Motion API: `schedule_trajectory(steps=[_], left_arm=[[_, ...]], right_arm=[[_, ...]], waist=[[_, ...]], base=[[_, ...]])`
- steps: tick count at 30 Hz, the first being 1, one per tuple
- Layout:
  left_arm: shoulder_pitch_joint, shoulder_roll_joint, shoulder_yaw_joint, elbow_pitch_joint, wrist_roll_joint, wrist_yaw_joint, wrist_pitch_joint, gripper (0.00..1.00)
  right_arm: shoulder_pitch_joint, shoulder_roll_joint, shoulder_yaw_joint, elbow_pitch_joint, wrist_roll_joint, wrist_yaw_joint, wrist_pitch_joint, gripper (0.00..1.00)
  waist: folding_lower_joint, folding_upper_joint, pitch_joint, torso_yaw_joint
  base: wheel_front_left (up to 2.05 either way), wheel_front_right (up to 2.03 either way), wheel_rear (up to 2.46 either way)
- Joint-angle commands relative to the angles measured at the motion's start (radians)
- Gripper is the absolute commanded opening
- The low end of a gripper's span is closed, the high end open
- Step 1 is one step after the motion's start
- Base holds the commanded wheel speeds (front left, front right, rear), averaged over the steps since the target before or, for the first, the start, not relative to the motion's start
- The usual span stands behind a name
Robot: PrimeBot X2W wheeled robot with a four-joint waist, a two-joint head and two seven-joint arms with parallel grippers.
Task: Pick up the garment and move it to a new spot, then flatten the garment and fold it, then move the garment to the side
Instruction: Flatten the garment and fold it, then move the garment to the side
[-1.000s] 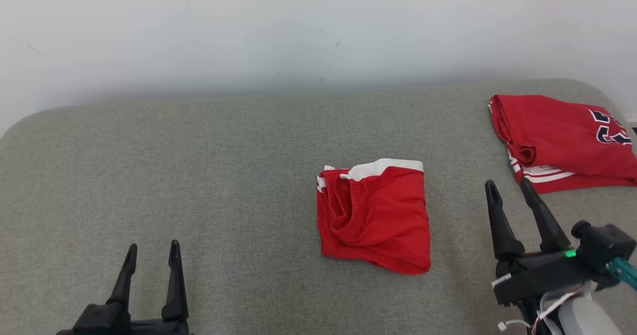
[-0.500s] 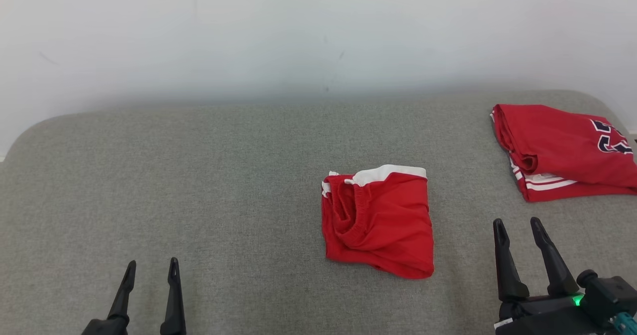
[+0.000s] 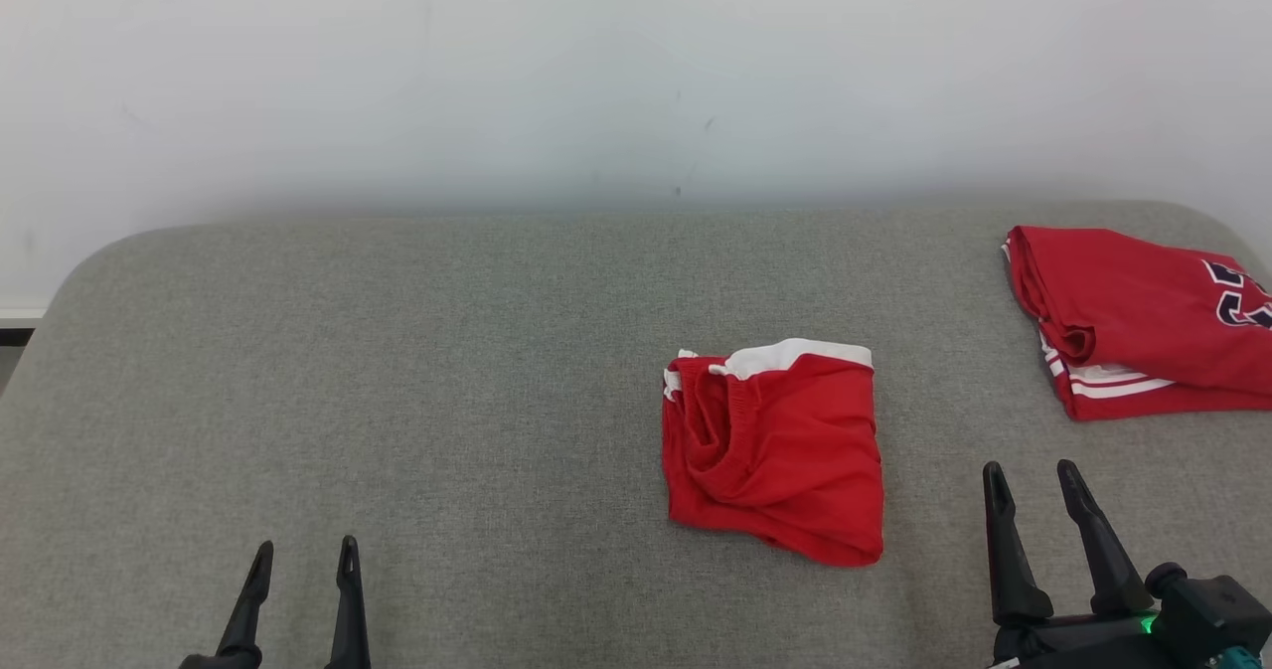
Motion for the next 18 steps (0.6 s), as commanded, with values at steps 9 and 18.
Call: schedule_trajectory(steps=[9, 18], left_arm=[[0.012, 0.0, 0.0, -0.007, 0.004, 0.004, -0.003, 1.0], [0.013, -0.001, 0.006, -0.009, -0.009, 0.005, -0.003, 1.0]], right_arm=[[0.013, 0.005, 0.001, 0.014, -0.01, -0.003, -0.004, 1.0], [0.005, 0.012, 0.013, 0.03, -0.013, -0.003, -0.004, 1.0]], waist=[[0.0001, 0.0, -0.002, 0.003], [0.0001, 0.0, 0.004, -0.001]], base=[[0.0, 0.0, 0.0], [0.0, 0.0, 0.0]])
